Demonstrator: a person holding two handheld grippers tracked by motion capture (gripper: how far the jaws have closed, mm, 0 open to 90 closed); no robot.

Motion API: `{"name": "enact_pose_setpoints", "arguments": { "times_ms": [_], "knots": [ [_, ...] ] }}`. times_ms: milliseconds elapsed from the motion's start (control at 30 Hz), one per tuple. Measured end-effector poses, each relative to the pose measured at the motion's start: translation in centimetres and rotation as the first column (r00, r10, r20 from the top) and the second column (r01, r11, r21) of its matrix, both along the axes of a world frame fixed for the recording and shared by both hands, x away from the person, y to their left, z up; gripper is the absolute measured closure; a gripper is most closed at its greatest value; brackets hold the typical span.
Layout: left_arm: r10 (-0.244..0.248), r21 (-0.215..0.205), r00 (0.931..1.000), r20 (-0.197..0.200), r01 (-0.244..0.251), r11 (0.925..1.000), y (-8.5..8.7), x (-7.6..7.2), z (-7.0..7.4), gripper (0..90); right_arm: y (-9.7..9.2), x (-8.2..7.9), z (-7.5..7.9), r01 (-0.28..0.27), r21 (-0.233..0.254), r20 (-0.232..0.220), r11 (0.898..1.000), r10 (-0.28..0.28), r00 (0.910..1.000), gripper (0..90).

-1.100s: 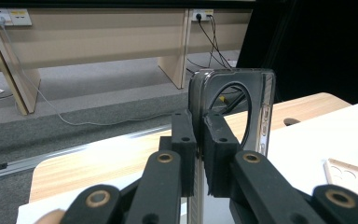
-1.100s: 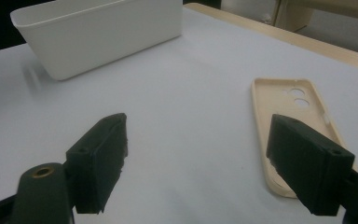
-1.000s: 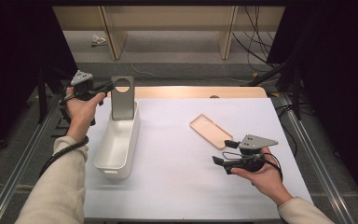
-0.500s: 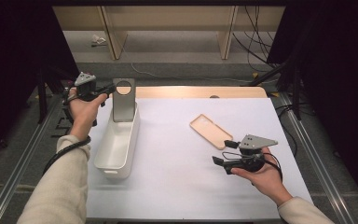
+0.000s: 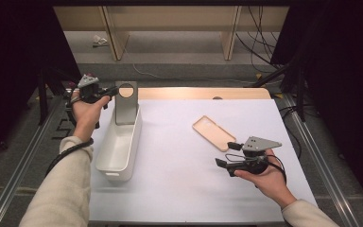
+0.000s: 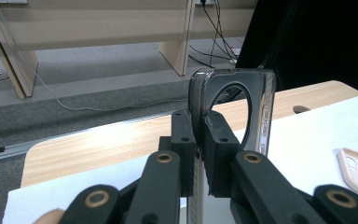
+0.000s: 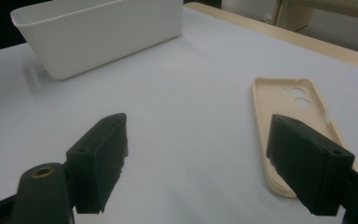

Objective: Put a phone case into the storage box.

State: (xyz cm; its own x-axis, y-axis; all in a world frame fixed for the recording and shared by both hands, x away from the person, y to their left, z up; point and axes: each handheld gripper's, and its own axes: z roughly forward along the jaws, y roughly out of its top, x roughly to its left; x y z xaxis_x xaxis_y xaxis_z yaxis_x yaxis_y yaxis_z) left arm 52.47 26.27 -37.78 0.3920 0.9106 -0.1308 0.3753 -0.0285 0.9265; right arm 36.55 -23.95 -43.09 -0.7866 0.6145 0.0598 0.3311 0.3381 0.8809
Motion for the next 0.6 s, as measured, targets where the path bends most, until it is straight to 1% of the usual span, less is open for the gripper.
{"name": "enact_pose_setpoints", "arguments": {
  "times_ms": [367,600],
  "knots": [
    [0.01,0.002,0.9999,-0.012,-0.01,1.0,0.09,0.23,-0.44,83.1,0.0,0.01,-0.02,-0.001,0.0,-0.001,1.0,0.001,1.0,21.4],
    [0.018,0.006,0.9995,-0.026,-0.018,0.9998,0.25,0.32,-0.85,82.9,0.02,0.01,-0.04,-0.002,0.0,-0.001,1.0,0.002,1.0,21.4]
  ]
}}
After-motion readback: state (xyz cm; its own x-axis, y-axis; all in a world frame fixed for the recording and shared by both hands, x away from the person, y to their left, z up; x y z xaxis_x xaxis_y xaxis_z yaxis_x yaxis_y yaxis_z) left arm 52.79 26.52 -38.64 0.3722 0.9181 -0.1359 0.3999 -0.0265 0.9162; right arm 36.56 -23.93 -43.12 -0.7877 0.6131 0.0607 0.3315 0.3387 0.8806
